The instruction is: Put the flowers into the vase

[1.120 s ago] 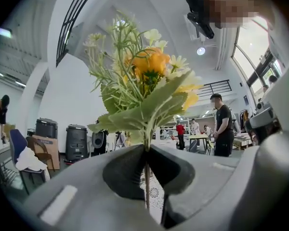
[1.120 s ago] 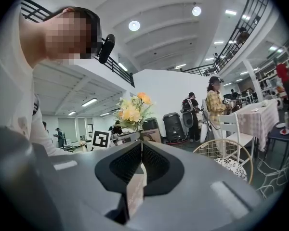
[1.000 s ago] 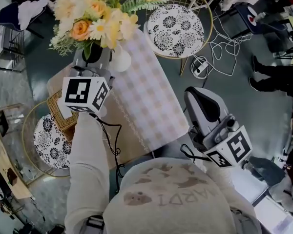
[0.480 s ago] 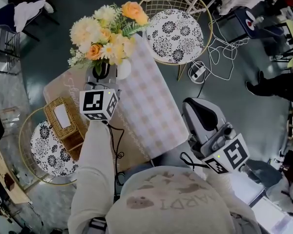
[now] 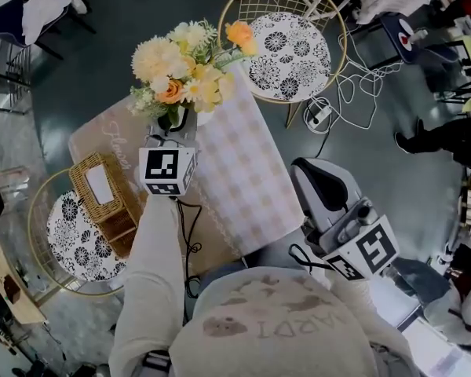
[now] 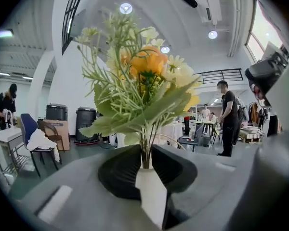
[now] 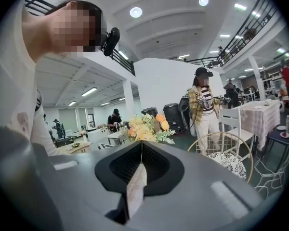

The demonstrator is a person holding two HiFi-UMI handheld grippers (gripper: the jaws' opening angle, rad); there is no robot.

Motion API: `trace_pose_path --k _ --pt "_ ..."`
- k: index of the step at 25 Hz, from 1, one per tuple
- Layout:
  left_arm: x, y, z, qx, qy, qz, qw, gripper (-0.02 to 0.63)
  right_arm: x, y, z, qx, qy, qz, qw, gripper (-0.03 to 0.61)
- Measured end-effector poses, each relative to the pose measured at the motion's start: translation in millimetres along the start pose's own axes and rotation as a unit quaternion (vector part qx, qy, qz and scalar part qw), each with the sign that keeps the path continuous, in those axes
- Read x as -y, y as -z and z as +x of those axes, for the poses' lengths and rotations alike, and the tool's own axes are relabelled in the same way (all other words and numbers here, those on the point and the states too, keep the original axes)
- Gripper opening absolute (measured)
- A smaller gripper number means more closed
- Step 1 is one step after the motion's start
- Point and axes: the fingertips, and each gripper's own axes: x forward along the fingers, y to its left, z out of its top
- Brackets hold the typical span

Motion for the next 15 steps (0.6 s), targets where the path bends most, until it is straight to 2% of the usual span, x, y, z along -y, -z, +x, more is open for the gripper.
trace_pose_path --k 8,10,13,15 --pt "1.0 3.4 -4.9 -0.036 0.017 0.004 0.9992 0.132 -3.1 0.1 4.3 -0.001 -0.007 -0.001 1.000 0.032" --pt "-0.3 3.5 -5.6 -0.044 0.020 -0.014 0.9987 0.143 -3.4 0.1 4.8 -0.001 -0.008 -0.001 1.000 0.032" --pt "-4.8 1.4 -5.4 -0.054 0.028 -0.065 0.9961 0.163 -4.2 0.1 4.9 -0.001 -0.010 -0.002 1.000 0.032" --pt "-6.8 1.5 -5.3 -0.069 0.031 -0.072 0.9946 0.173 -5.4 -0.1 4.3 0.000 -0.011 -0.002 1.000 0.032"
